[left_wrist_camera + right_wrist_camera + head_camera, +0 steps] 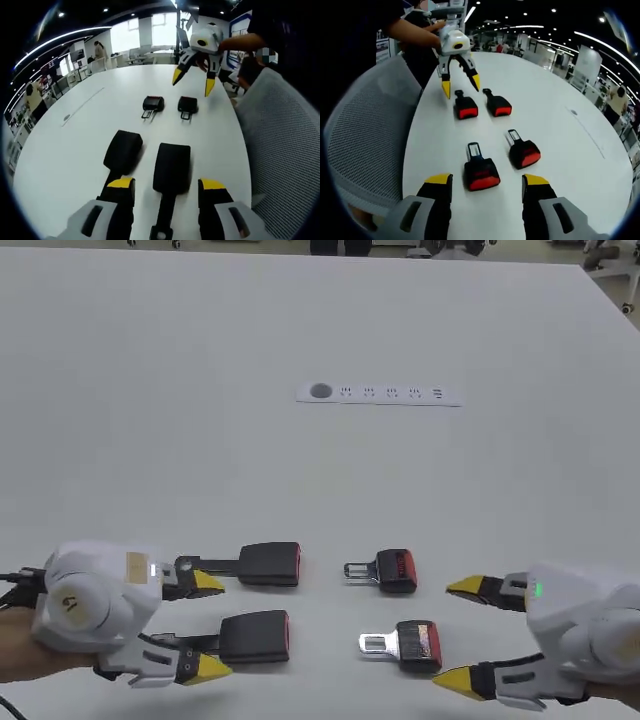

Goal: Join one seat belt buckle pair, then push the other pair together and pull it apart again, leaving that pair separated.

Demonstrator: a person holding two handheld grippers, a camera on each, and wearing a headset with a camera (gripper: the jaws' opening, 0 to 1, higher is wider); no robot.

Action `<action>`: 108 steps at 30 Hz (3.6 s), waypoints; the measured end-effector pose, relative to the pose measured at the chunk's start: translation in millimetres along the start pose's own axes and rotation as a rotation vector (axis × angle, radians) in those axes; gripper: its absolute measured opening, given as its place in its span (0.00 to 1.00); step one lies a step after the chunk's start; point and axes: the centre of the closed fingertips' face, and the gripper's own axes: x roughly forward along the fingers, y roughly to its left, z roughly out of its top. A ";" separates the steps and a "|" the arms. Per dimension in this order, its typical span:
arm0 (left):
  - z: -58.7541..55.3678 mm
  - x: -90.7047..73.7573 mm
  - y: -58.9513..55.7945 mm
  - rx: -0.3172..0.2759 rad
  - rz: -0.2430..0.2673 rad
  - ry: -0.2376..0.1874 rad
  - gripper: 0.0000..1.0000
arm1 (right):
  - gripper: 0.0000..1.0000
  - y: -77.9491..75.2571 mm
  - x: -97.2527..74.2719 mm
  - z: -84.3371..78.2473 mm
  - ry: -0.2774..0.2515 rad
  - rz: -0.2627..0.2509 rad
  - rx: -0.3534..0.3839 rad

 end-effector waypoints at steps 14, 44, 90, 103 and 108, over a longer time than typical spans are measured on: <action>-13.5 14.7 2.2 0.059 -0.050 0.092 0.37 | 0.41 4.4 16.3 -6.6 0.043 0.061 -0.056; -23.3 29.3 -3.5 0.140 -0.127 0.159 0.33 | 0.30 9.2 29.1 -21.1 0.106 0.126 -0.136; -25.1 31.4 -3.9 0.126 -0.164 0.186 0.33 | 0.30 15.1 42.4 0.5 0.081 0.150 -0.137; -24.2 30.9 -4.6 0.117 -0.161 0.196 0.33 | 0.30 17.6 52.6 14.1 0.063 0.158 -0.149; -24.4 31.1 -4.6 0.115 -0.160 0.198 0.33 | 0.30 19.2 55.7 17.3 0.058 0.161 -0.152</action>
